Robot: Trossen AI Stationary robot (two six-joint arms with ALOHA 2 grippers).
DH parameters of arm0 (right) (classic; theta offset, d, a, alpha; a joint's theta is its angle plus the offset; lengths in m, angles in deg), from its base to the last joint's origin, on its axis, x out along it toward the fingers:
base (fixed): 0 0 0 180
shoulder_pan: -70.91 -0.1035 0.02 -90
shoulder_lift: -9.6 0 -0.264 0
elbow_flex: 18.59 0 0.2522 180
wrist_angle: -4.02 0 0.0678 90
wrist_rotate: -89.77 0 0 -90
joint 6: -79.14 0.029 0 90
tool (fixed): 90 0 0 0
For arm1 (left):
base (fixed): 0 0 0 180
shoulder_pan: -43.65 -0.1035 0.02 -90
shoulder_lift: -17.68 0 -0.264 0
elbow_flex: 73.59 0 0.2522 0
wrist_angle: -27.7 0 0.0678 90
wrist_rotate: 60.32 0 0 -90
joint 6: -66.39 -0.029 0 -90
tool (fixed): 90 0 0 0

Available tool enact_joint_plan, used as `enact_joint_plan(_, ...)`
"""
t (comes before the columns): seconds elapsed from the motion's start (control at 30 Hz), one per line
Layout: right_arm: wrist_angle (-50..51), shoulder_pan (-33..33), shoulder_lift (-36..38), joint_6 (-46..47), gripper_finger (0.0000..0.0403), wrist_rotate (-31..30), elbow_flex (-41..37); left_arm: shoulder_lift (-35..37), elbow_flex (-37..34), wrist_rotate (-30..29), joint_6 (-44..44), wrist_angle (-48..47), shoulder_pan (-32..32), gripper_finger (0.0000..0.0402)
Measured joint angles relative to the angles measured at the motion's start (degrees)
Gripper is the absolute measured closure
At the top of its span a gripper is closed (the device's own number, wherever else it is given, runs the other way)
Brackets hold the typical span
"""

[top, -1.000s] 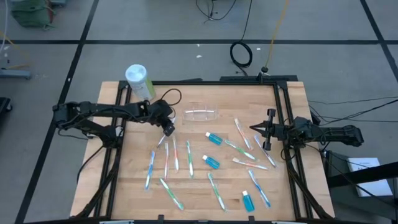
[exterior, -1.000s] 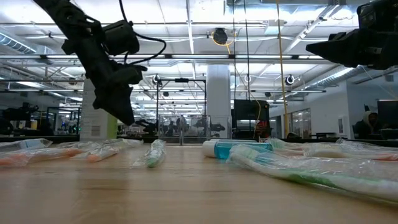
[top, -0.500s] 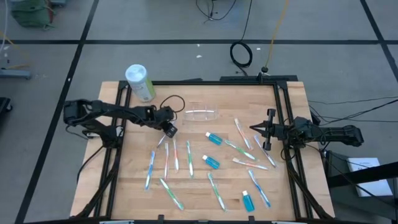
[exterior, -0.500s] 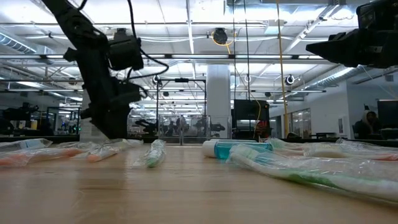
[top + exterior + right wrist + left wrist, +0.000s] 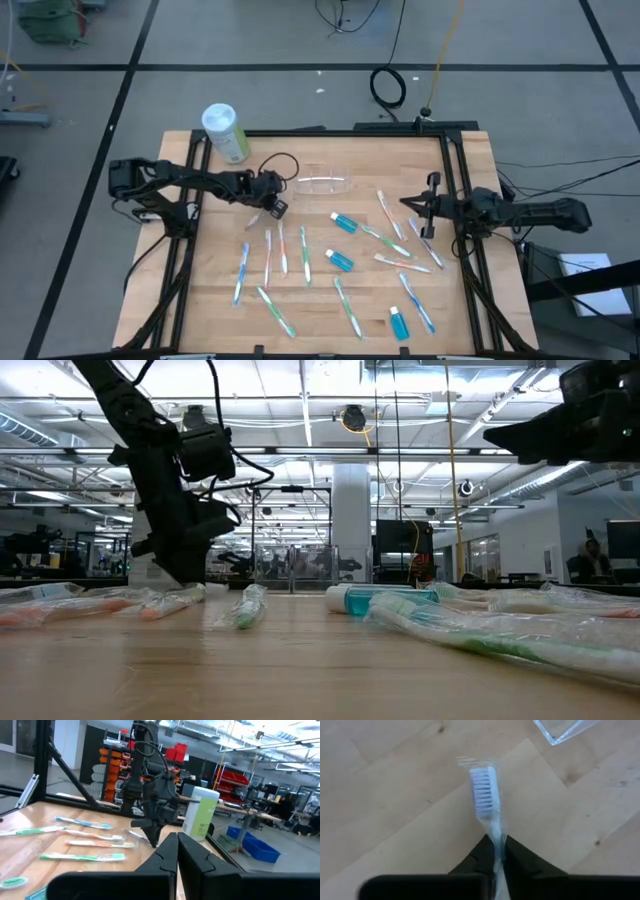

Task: Pick & Place toothbrushing station
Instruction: Put the purple toothbrush to the left of the transparent organizer

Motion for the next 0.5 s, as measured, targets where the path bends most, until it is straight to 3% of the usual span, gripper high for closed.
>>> enact_joint_plan(0.3,-13.32,0.0,-16.44,4.64,0.0403,-0.33,0.0,10.79,-0.19,-0.01,-0.15,1.23,0.19,0.0394)
enact_joint_plan(0.5,-20.8,0.0,-25.8,10.58,0.0403,-6.74,0.0,21.08,-0.17,-7.58,-8.9,13.75,2.22,0.0378)
